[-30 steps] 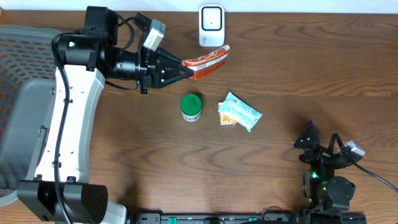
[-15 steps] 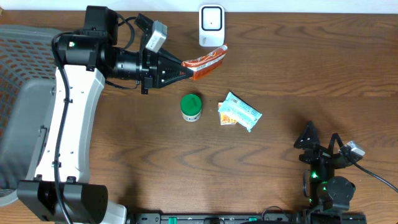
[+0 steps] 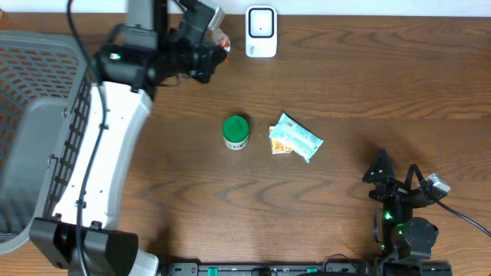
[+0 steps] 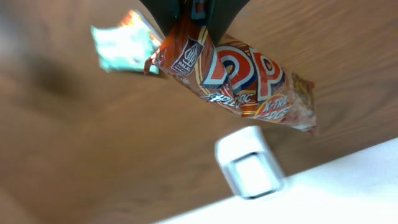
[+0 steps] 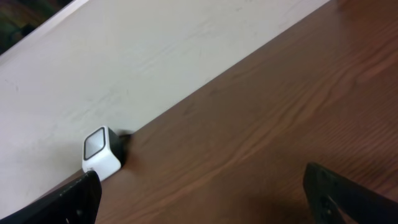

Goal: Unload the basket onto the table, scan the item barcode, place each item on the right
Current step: 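Carry the TOP bar with the left gripper toward the white scanner, then hold the TOP bar's barcode over the scanner window with the left gripper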

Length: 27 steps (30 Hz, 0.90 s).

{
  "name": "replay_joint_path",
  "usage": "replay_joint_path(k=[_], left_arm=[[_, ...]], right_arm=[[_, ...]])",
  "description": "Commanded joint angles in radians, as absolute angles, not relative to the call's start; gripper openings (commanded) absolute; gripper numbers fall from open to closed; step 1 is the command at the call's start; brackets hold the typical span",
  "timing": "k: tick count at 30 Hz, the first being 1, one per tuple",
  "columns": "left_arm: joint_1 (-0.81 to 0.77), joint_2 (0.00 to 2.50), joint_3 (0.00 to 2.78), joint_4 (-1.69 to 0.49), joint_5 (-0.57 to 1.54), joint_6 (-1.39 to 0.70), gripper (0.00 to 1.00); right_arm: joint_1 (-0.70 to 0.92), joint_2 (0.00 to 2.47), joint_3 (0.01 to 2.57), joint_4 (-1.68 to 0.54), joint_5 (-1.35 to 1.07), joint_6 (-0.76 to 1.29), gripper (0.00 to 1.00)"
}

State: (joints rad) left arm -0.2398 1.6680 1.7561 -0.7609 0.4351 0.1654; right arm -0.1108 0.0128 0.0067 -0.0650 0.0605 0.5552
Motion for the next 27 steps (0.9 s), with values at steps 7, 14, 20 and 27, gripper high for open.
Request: replay_joint_path(k=[7, 14, 20, 27], left_arm=[[-0.424, 1.7, 1.764, -0.591, -0.206, -0.133, 0.07], [-0.44, 1.873, 1.764, -0.459, -0.302, -0.079, 0.07], [-0.459, 2.011, 1.764, -0.32, -0.388, 0.038, 0.07], [-0.515, 2.129, 1.766, -0.148, -0.464, 0.213, 0.07]], right_arm=[[-0.104, 0.011, 0.006, -0.068, 0.07, 0.542, 0.99], [-0.104, 0.012, 0.006, -0.068, 0.07, 0.542, 0.99], [-0.104, 0.012, 0.006, -0.068, 0.07, 0.542, 0.99], [-0.104, 0.012, 0.006, -0.068, 0.07, 0.542, 0.99]])
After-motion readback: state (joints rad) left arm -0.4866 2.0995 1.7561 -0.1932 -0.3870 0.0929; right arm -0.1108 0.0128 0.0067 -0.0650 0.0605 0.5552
